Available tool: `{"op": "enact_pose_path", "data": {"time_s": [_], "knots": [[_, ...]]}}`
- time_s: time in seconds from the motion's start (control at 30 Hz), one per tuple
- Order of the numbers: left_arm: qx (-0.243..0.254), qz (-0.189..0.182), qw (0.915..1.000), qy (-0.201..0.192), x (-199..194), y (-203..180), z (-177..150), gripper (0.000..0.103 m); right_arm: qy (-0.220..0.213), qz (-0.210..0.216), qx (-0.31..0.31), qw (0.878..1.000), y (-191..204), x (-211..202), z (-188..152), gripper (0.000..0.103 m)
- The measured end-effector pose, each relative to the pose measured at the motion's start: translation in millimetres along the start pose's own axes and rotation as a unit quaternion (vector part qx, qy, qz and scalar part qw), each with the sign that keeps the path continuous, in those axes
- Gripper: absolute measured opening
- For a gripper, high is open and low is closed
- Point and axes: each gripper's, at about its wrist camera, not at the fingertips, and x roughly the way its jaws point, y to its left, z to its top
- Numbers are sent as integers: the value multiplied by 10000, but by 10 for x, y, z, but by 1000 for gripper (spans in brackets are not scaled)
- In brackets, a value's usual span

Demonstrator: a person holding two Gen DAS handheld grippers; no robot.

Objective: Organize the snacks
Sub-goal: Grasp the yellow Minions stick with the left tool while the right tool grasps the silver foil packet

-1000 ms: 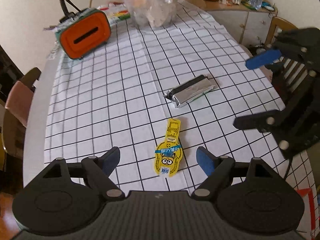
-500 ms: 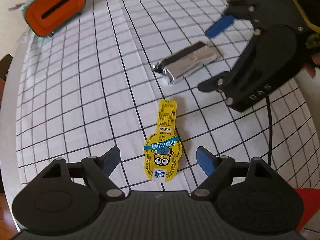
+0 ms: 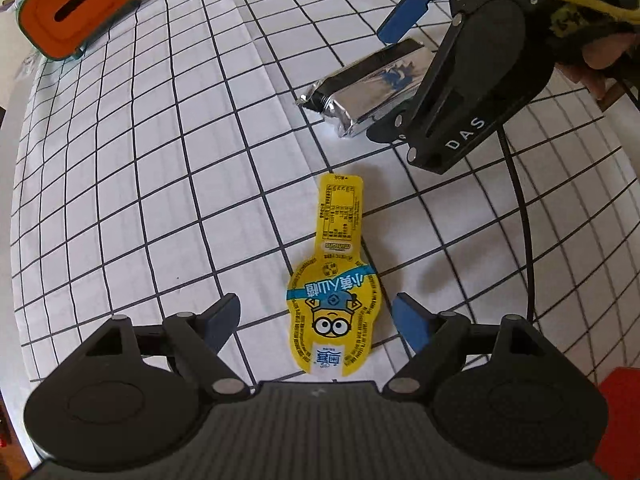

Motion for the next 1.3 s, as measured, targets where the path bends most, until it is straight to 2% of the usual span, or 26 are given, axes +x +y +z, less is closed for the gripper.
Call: {"op": "enact_pose_path", "data": {"time_s": [0.2, 0.37, 0.43, 0.6, 0.7, 0.77, 0.93, 1.3], "knots": [[96, -25, 10000, -14, 95, -24, -8, 83, -54, 227, 236, 9994, -24, 29, -9, 84], [77, -25, 10000, -59, 118, -33, -3, 84, 95, 519, 735, 9959, -75, 41, -28, 74], [47, -45, 9999, -80, 117, -32, -5, 83, 114, 507, 766, 9957, -35, 25, -36, 68], [1, -209, 9997, -102, 73, -18, -59, 69, 83, 432, 1016, 9938, 120, -68, -108, 49], [-4, -282, 9995, -111, 51, -23, -90, 58, 90, 270, 1272, 9915, 232, -129, -175, 43], [-11, -277, 9996, -106, 34, -36, -100, 51, 125, 192, 1453, 9891, 298, -165, -223, 42], [-109, -206, 9997, -92, 13, -17, -140, 51, 144, 78, 1993, 9798, 389, -278, -393, 42], [-644, -211, 9977, 5, -182, 197, -252, 51, -51, 242, 3054, 9519, 489, -734, -790, 41]]}}
